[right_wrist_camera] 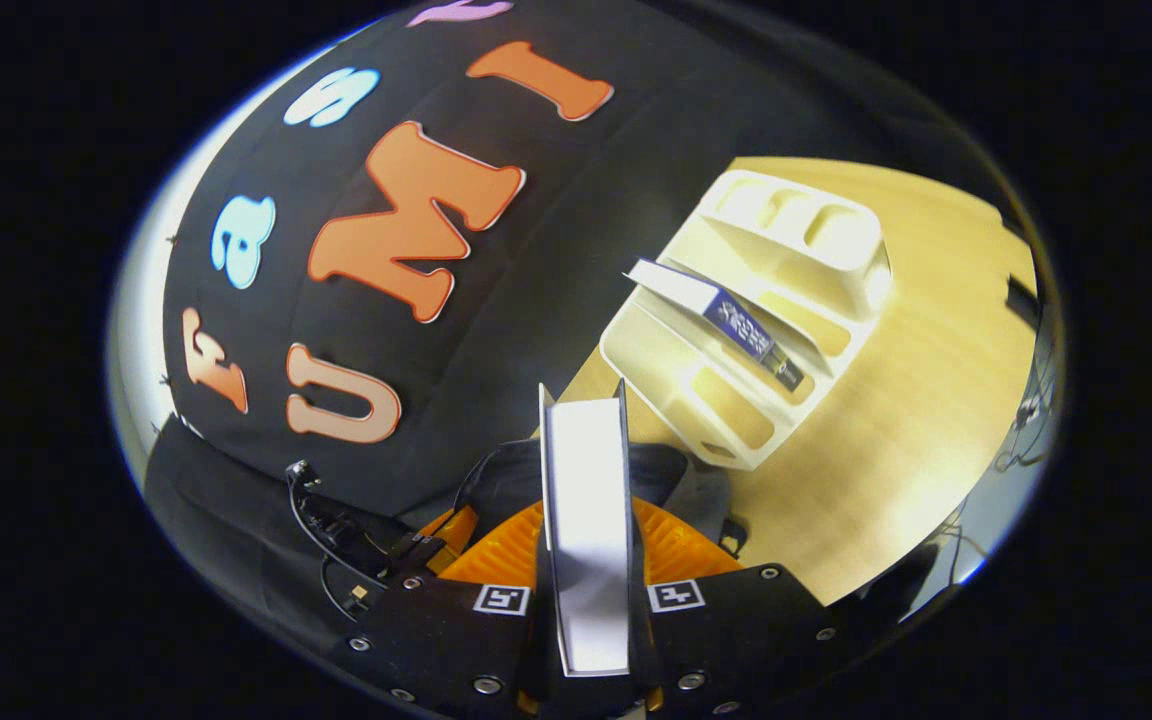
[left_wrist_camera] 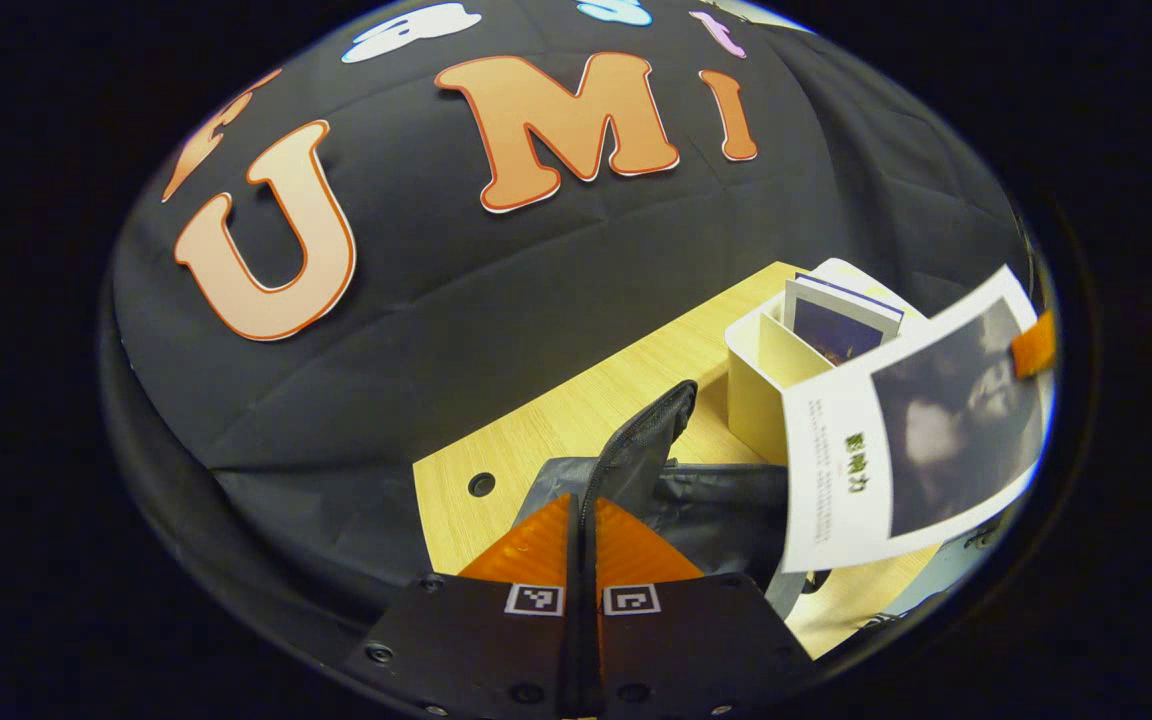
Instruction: Open the schoolbag, grab two books from the bookshelf and put them into the schoolbag.
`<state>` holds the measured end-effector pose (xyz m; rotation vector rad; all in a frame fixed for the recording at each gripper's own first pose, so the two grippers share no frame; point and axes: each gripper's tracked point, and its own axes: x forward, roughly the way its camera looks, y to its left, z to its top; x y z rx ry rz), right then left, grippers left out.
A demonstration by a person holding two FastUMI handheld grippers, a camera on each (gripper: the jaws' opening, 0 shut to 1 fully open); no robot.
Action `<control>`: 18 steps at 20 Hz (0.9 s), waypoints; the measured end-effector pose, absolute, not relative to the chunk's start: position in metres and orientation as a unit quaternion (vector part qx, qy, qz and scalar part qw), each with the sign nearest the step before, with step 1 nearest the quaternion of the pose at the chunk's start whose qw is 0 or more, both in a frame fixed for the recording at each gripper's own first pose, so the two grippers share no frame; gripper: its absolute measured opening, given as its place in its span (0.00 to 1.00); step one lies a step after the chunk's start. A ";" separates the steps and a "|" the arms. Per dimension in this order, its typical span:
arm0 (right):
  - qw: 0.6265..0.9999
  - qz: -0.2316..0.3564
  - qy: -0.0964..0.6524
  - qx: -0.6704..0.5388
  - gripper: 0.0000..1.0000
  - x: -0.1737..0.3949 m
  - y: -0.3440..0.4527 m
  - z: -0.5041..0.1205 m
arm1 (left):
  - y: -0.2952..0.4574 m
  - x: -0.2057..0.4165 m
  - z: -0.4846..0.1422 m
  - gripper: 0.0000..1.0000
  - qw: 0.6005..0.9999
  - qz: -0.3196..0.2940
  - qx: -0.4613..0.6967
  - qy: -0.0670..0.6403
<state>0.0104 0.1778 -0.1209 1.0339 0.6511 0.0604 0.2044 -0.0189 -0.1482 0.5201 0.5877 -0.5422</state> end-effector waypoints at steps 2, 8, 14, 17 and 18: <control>0.799 0.025 0.312 0.513 0.28 0.020 0.194 -0.146 | -0.018 0.207 -0.144 0.00 0.888 -0.259 0.257 0.280; 0.787 0.026 0.308 0.534 0.28 0.059 0.234 -0.186 | -0.019 0.212 -0.144 0.00 0.891 -0.255 0.256 0.274; 0.787 0.024 0.342 0.513 0.28 0.096 0.290 -0.228 | -0.022 0.216 -0.135 0.00 0.895 -0.255 0.251 0.267; 0.782 0.022 0.351 0.515 0.28 0.111 0.311 -0.241 | -0.020 0.215 -0.129 0.01 0.895 -0.256 0.258 0.259; 0.781 0.021 0.353 0.515 0.28 0.117 0.318 -0.245 | -0.020 0.214 -0.128 0.01 0.894 -0.258 0.261 0.257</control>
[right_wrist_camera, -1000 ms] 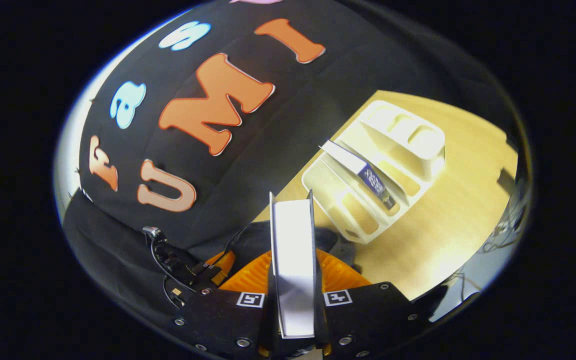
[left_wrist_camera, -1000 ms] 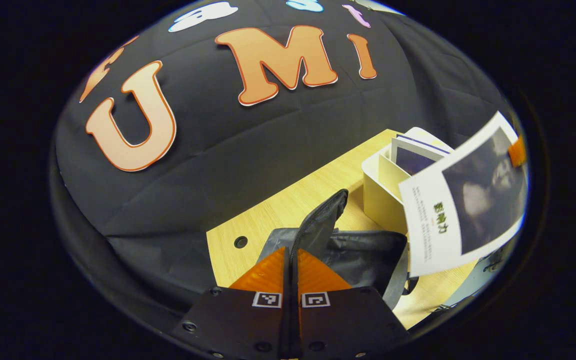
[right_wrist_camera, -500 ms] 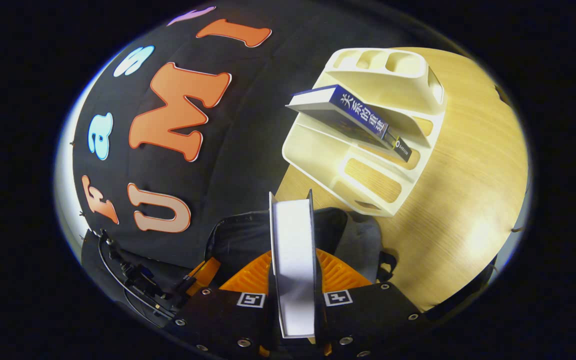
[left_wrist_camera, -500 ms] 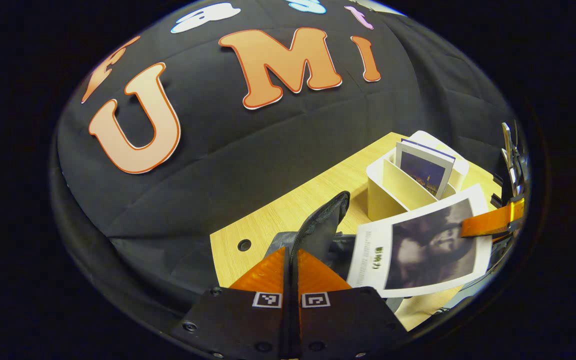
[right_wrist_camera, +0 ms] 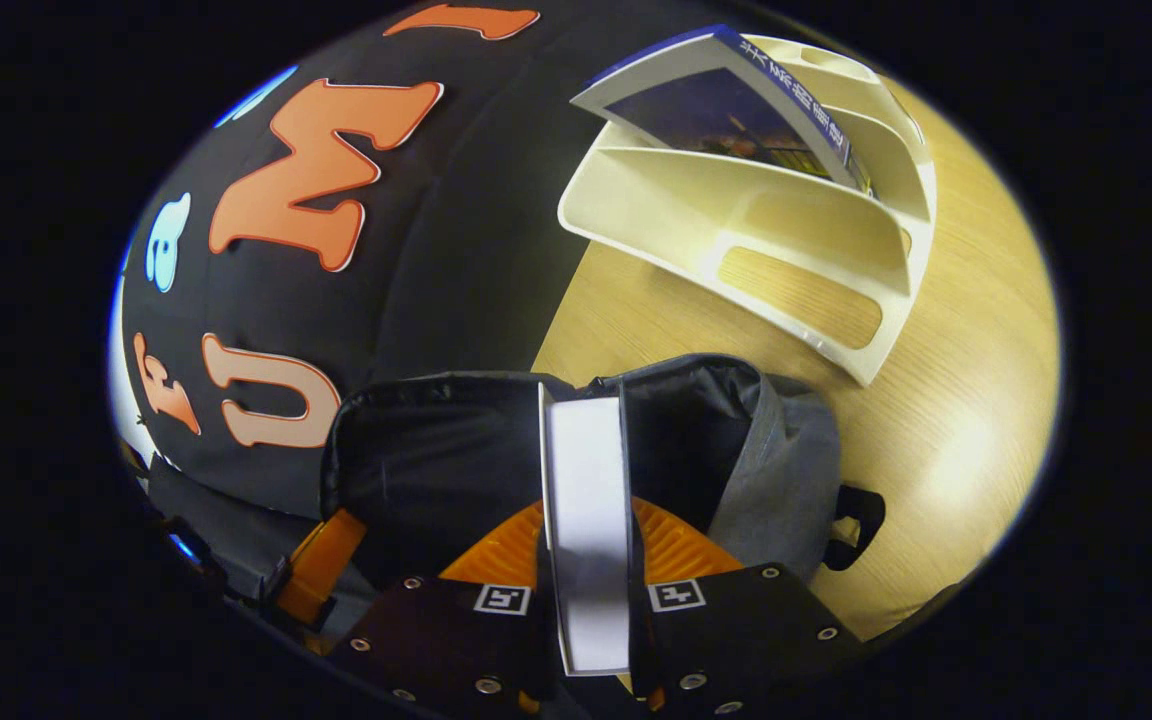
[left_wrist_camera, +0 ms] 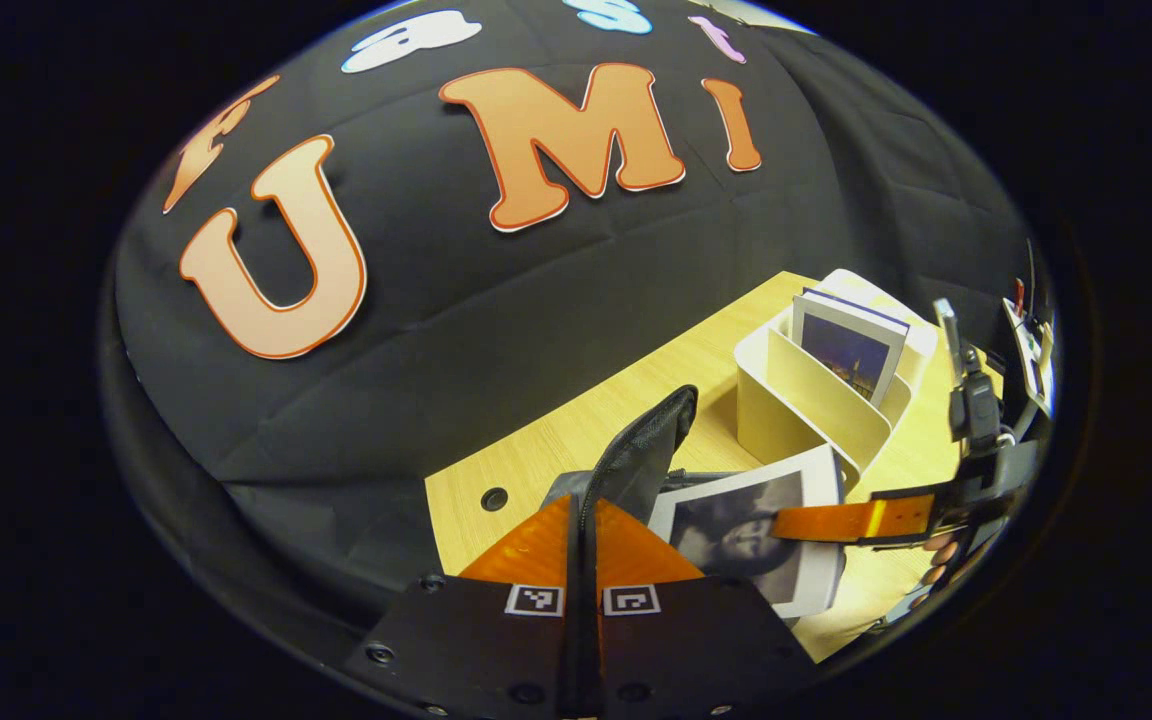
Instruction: Open the schoolbag, grab two books from the bookshelf and put them into the schoolbag.
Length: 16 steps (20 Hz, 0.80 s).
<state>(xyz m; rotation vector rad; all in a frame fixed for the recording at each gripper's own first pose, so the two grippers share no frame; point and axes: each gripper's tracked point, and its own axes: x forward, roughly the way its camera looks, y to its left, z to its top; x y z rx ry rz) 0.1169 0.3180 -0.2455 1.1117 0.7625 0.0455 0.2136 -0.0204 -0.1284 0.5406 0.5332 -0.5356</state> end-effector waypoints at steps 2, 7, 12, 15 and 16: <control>0.779 0.019 0.356 0.516 0.28 0.126 0.330 -0.254 | -0.022 0.212 -0.127 0.00 0.892 -0.260 0.268 0.255; 0.776 0.010 0.366 0.513 0.28 0.144 0.357 -0.272 | -0.026 0.203 -0.131 0.00 0.889 -0.275 0.260 0.257; 0.772 -0.002 0.350 0.530 0.28 0.162 0.368 -0.276 | -0.028 0.195 -0.133 0.01 0.889 -0.281 0.248 0.262; 0.777 -0.014 0.336 0.531 0.28 0.172 0.369 -0.282 | -0.026 0.186 -0.136 0.00 0.883 -0.294 0.253 0.265; 0.777 -0.018 0.337 0.531 0.38 0.172 0.369 -0.282 | -0.024 0.186 -0.136 0.01 0.883 -0.293 0.252 0.265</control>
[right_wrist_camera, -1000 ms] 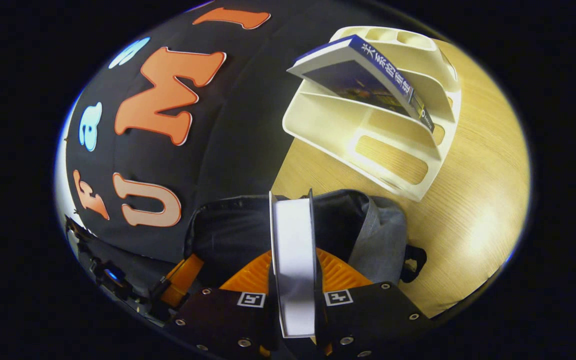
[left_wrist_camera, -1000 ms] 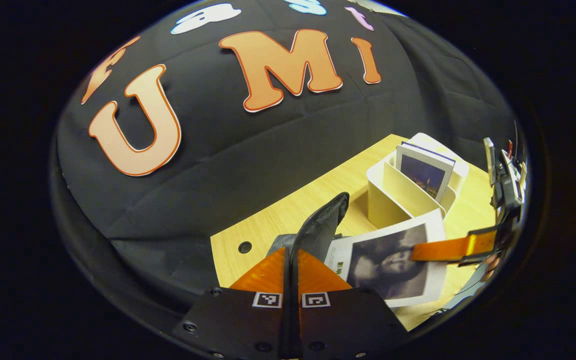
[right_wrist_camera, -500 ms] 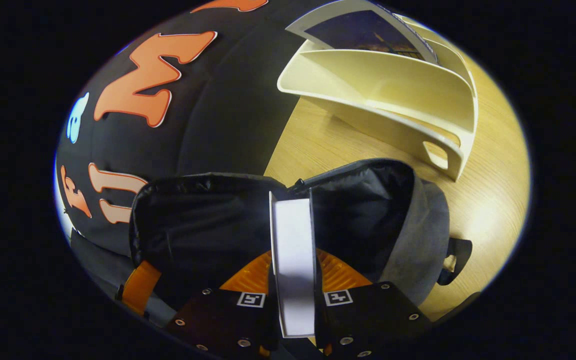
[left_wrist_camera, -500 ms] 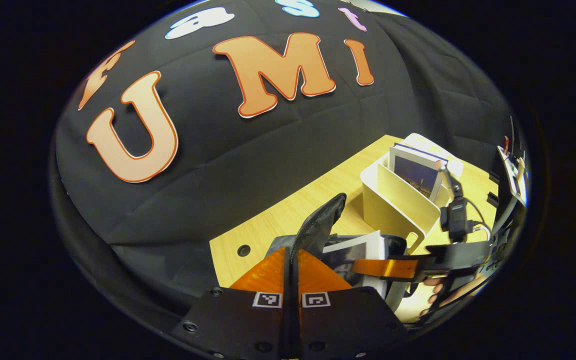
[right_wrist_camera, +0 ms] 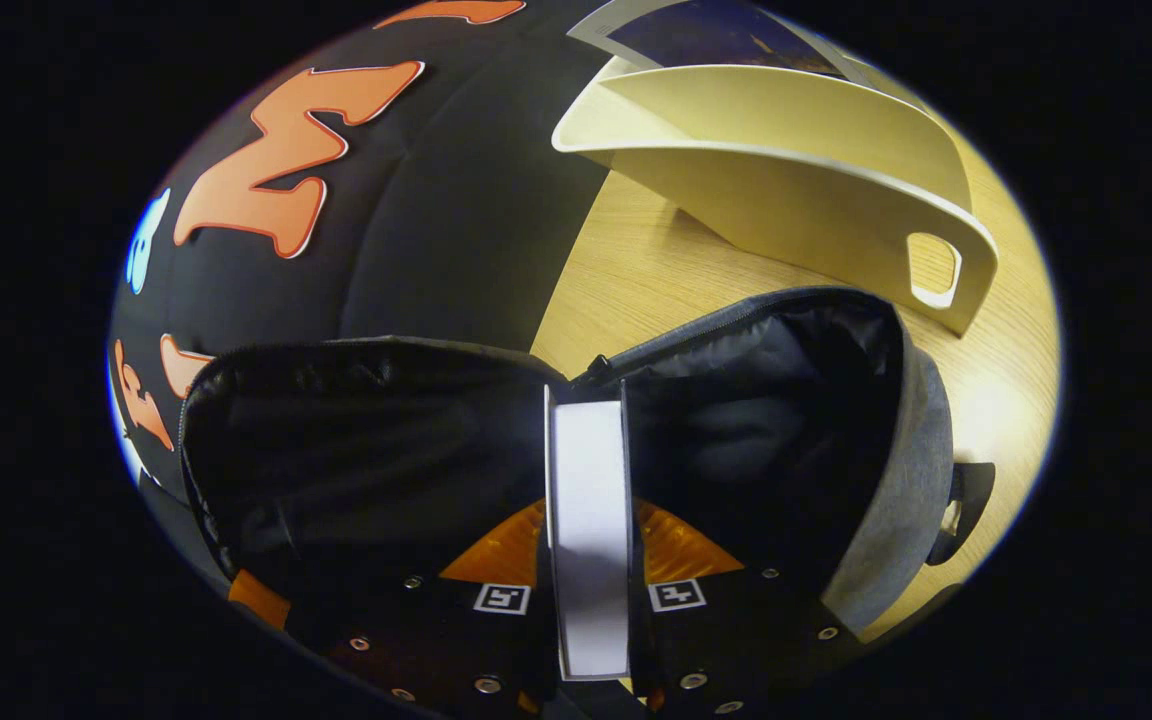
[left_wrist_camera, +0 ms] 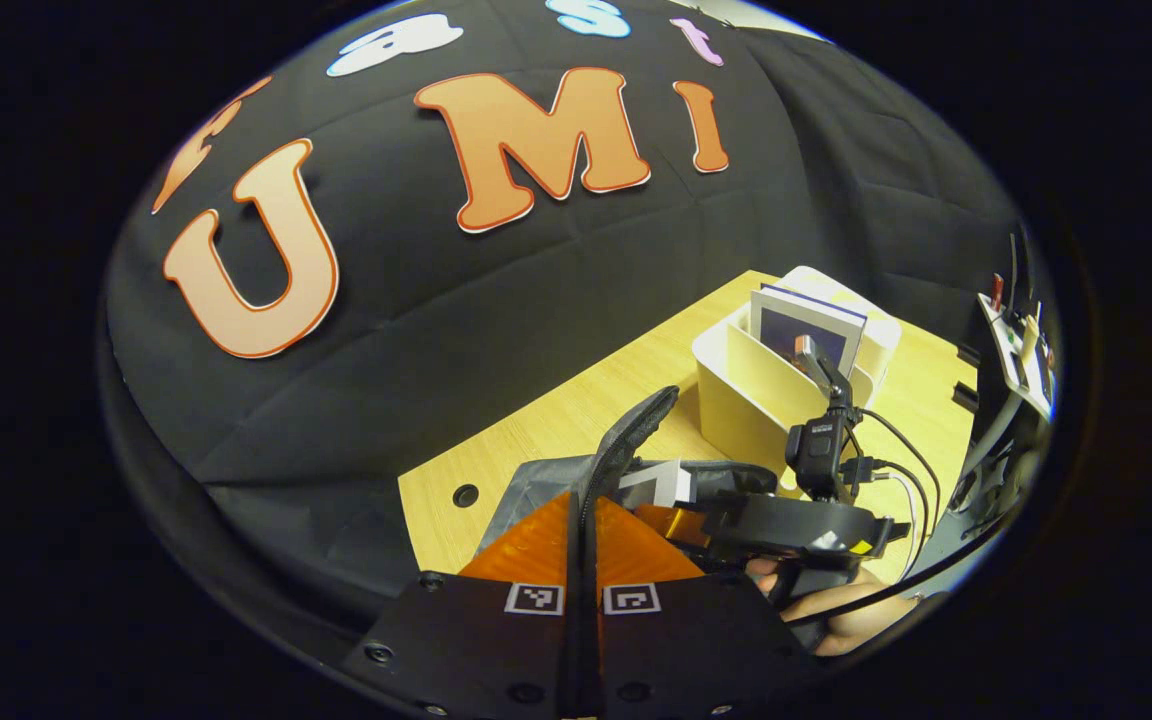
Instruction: Open the schoolbag, grab two books from the bookshelf and put them into the schoolbag.
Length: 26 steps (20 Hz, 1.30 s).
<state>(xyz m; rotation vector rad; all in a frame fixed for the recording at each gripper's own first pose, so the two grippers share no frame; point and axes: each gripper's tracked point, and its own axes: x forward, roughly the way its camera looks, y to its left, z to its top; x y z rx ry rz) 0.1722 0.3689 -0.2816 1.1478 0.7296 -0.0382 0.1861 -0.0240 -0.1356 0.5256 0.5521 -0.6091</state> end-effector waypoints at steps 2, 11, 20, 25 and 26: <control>0.776 -0.031 0.348 0.525 0.32 0.169 0.367 -0.286 | -0.019 0.190 -0.136 0.01 0.885 -0.286 0.247 0.270; 0.758 -0.054 0.417 0.498 0.93 0.138 0.365 -0.298 | -0.015 0.194 -0.144 0.06 0.888 -0.284 0.218 0.288; 0.781 -0.080 0.398 0.474 0.98 0.121 0.308 -0.276 | -0.006 0.191 -0.146 0.00 0.893 -0.280 0.192 0.297; 0.797 -0.085 0.379 0.462 0.98 0.104 0.267 -0.256 | -0.002 0.188 -0.150 0.00 0.895 -0.277 0.174 0.303; 0.800 -0.083 0.377 0.459 0.98 0.099 0.260 -0.252 | -0.002 0.187 -0.151 0.00 0.895 -0.276 0.173 0.304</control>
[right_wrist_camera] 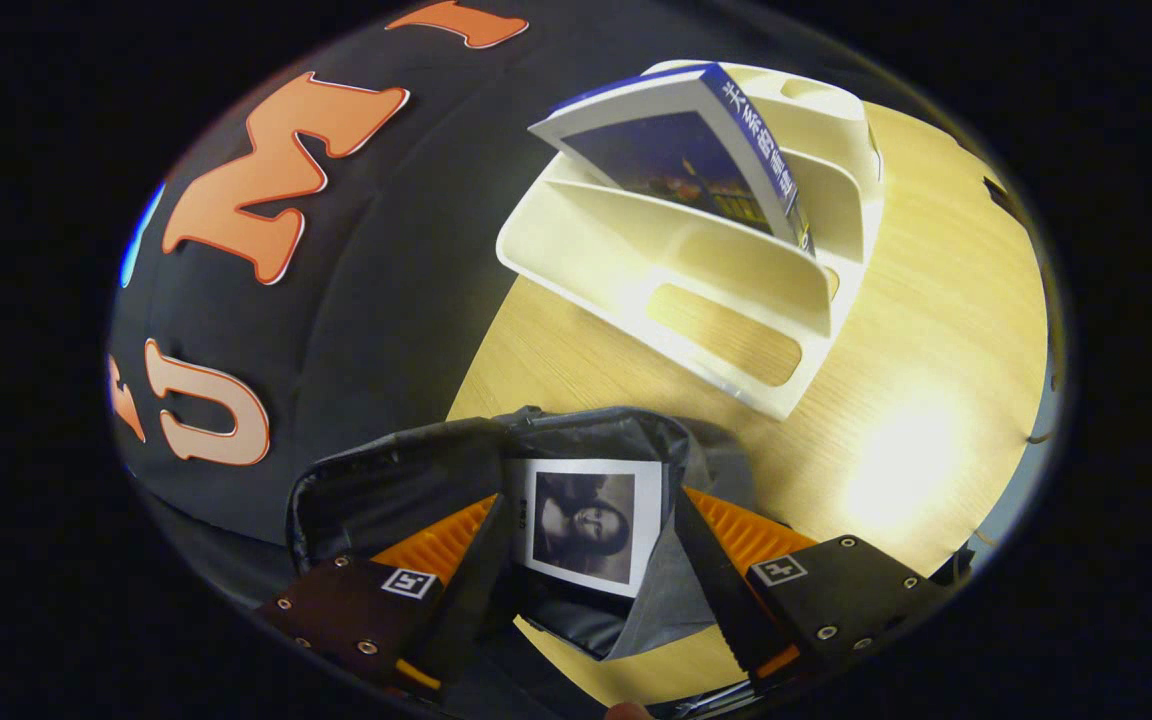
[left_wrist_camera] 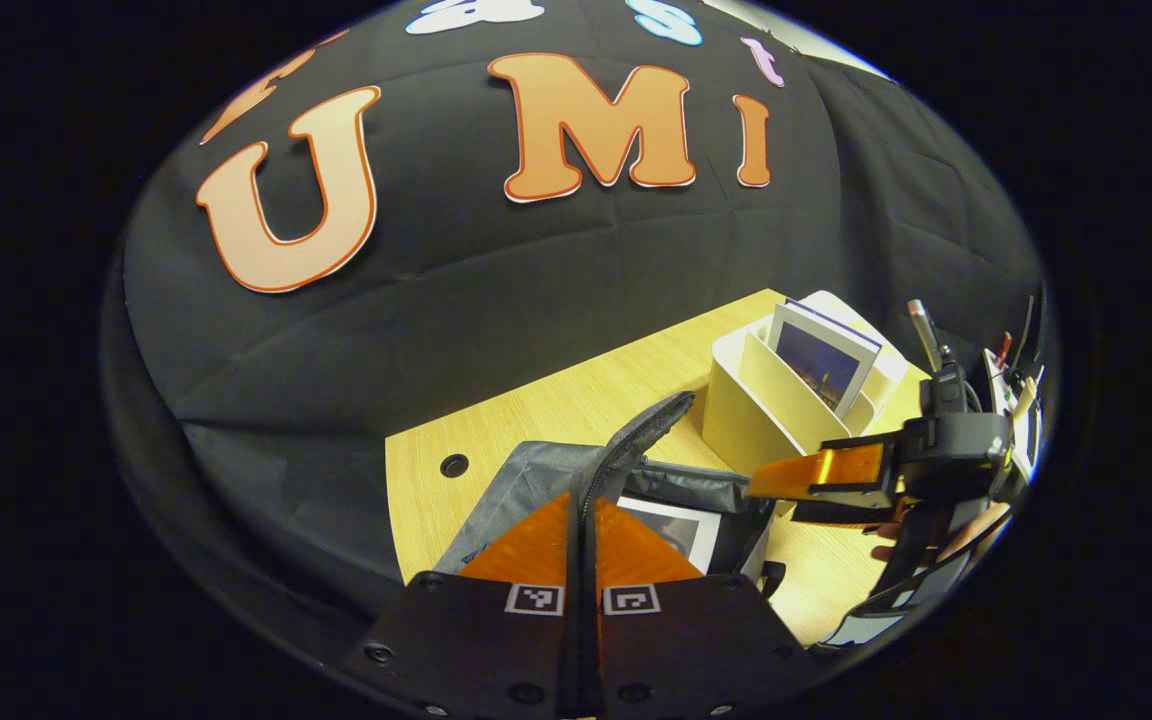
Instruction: Open the schoolbag, grab two books from the bookshelf and put them into the schoolbag.
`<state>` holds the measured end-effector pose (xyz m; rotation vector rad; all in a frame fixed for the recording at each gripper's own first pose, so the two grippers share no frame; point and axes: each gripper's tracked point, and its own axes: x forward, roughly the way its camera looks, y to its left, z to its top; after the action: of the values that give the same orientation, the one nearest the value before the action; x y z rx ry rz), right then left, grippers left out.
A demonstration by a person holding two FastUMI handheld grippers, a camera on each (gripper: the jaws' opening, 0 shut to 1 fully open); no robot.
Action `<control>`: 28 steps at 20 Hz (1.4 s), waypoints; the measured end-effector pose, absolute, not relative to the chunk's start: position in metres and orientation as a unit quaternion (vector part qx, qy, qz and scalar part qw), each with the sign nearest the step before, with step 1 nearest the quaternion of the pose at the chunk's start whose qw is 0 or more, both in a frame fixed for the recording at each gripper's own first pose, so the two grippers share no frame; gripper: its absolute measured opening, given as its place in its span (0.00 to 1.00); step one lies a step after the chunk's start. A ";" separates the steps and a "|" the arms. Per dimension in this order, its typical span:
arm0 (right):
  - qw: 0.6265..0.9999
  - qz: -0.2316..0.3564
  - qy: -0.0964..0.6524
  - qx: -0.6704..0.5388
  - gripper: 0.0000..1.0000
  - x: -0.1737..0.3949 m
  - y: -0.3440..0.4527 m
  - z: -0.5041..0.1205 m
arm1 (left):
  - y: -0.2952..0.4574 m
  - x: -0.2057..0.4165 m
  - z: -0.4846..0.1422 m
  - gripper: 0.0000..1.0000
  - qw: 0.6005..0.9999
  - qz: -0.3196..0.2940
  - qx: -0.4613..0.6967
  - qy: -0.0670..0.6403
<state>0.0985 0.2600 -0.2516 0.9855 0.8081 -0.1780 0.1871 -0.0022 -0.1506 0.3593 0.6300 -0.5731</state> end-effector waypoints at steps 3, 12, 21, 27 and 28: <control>0.805 -0.072 0.378 0.452 0.98 0.082 0.243 -0.240 | -0.004 0.187 -0.151 0.01 0.894 -0.277 0.179 0.302; 0.855 -0.088 0.361 0.363 0.98 0.056 0.135 -0.193 | -0.010 0.188 -0.155 0.00 0.894 -0.278 0.177 0.304; 0.911 -0.060 0.377 0.154 0.98 0.098 0.076 -0.113 | -0.013 0.191 -0.161 0.00 0.893 -0.272 0.176 0.312; 0.910 -0.034 0.411 0.033 0.98 0.159 0.069 -0.106 | -0.009 0.195 -0.165 0.00 0.894 -0.261 0.178 0.319; 0.908 -0.031 0.418 0.015 0.98 0.173 0.066 -0.111 | -0.010 0.195 -0.165 0.00 0.894 -0.260 0.176 0.320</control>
<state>0.1729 0.0663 -0.1114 0.0312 0.8630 -0.0646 0.1954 -0.0096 -0.1647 0.3657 0.6641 -0.5396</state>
